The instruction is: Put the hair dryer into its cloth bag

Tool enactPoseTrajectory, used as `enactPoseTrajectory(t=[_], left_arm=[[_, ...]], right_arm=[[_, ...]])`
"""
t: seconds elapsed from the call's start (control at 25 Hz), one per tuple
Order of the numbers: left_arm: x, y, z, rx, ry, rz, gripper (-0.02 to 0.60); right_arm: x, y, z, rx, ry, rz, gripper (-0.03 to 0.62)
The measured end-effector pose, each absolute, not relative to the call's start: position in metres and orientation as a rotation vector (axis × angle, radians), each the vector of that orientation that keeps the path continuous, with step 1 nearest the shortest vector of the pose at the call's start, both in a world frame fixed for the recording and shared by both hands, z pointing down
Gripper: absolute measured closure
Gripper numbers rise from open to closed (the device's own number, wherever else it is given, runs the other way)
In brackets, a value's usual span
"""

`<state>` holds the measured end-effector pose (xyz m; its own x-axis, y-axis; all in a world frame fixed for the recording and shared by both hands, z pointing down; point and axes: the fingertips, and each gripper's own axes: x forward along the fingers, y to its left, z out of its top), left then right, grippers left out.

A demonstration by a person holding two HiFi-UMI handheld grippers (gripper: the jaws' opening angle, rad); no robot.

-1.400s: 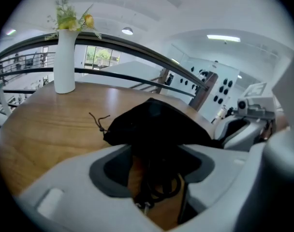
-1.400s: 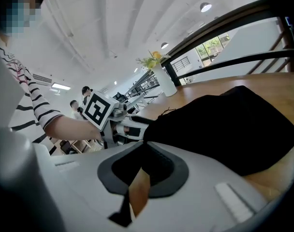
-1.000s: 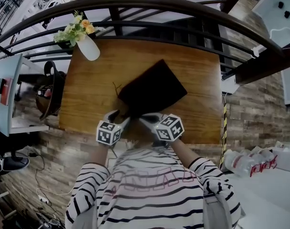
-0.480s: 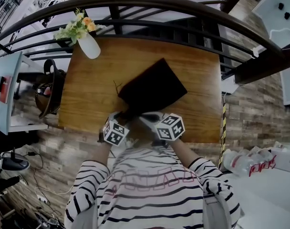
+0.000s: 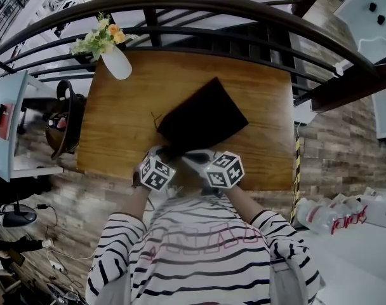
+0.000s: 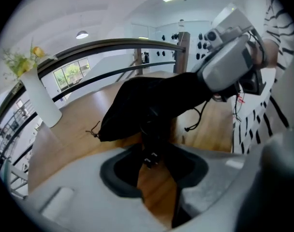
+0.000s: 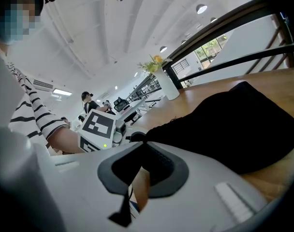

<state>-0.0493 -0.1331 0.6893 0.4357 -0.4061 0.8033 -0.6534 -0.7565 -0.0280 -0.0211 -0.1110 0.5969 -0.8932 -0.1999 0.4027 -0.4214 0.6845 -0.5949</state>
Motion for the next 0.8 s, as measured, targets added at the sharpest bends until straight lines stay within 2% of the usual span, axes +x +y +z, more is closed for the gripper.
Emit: enactPoseTrajectory(t=[0.8], left_arm=[[-0.038, -0.159, 0.689, 2.405, -0.951, 1.225, 0.410]], right_arm=[[-0.020, -0.104, 0.614, 0.474, -2.561, 1.034, 0.579]])
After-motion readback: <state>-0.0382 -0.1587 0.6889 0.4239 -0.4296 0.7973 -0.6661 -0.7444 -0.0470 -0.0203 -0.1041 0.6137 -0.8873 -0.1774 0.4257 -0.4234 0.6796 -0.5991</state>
